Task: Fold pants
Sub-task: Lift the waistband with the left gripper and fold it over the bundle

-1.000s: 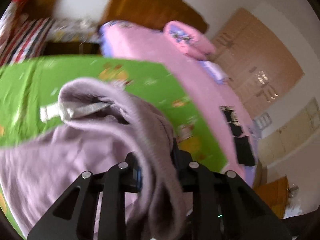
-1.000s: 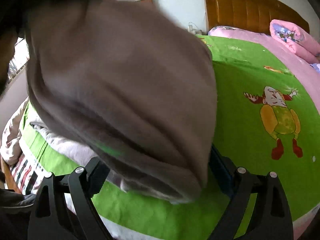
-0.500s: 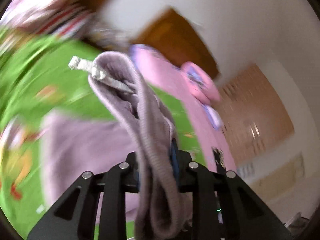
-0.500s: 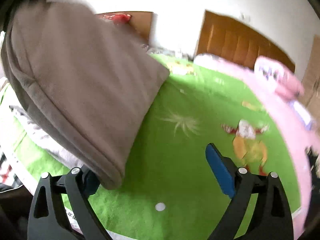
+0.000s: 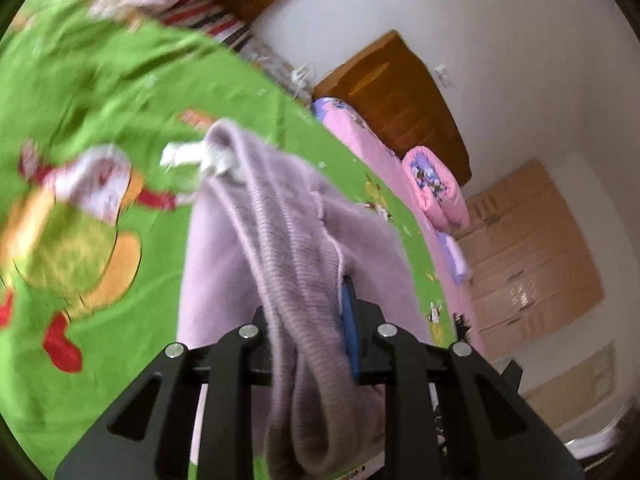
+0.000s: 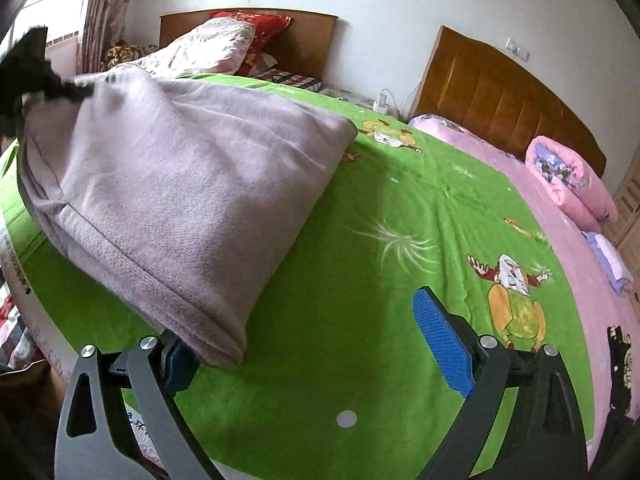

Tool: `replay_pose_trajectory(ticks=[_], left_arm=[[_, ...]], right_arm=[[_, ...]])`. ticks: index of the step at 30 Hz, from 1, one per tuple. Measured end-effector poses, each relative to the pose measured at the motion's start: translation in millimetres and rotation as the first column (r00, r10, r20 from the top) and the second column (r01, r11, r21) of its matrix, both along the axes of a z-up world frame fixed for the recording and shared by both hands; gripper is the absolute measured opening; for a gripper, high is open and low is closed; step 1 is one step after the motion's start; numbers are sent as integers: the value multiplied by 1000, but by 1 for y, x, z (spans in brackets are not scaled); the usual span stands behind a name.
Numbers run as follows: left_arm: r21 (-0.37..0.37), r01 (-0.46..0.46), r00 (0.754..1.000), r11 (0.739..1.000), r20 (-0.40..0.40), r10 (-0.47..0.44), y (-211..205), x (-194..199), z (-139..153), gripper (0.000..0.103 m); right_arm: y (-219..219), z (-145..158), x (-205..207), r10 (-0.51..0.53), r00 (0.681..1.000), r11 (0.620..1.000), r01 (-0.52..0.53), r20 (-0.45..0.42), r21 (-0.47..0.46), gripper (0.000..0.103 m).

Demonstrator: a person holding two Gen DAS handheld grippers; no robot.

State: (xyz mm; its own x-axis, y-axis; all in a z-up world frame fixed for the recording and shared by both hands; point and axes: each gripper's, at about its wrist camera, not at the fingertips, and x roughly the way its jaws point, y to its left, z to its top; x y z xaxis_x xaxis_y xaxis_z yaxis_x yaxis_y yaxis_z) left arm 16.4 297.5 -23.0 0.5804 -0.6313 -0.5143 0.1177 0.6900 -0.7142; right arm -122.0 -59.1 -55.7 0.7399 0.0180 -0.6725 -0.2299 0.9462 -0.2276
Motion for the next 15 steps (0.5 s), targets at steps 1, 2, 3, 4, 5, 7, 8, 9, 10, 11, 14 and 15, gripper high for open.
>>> replay_pose_trajectory(ticks=[1,2,3,4,5,7,8,9,10,11,14,15], left_arm=[[14,5,1000,1000,14,-5,3,-4,5,22],[21,8,1000,1000,18,-8,3,-7,8,22],[26,10,1000,1000,17,-10,4,-7,4,22],[30,6,1000,1000,3,-7,9,-7,-8,23],[21,-1,1000,1000,-30,1,11,-3,-26,24],[-112,-16,999,994,-37,12,19,-1,-56,26],[-144,-23,999,989,-36,18,24,-3,-58,27],[-126,-30,999,992,-14,28,24,-7,-54,32],[-103,-36,999,994,-4,36,23,-9,-51,32],[-100,-48,999,994,-11,47,21,-10,-49,33],[-75,-100,995,992,-27,99,23,-22,-37,49],[-33,-143,989,989,-29,142,22,-27,-30,73]], right_arm=[[0,0,0,2,1000,1000,-2,1,0,91],[1,0,0,8,1000,1000,-8,2,2,91],[0,-2,0,12,1000,1000,-12,0,5,91],[0,-3,1,17,1000,1000,-17,-2,13,91],[-1,-3,1,20,1000,1000,-20,-5,22,91],[-2,-4,2,27,1000,999,-27,-10,24,91],[-2,-4,2,33,999,999,-33,-10,24,91],[-2,-4,2,36,999,999,-36,-11,19,91],[-3,-3,2,39,999,999,-39,-11,22,92],[-3,-3,2,47,999,999,-47,-16,23,92],[-6,2,-3,112,993,993,-110,-39,35,92],[-11,5,-6,149,987,987,-146,-56,62,92]])
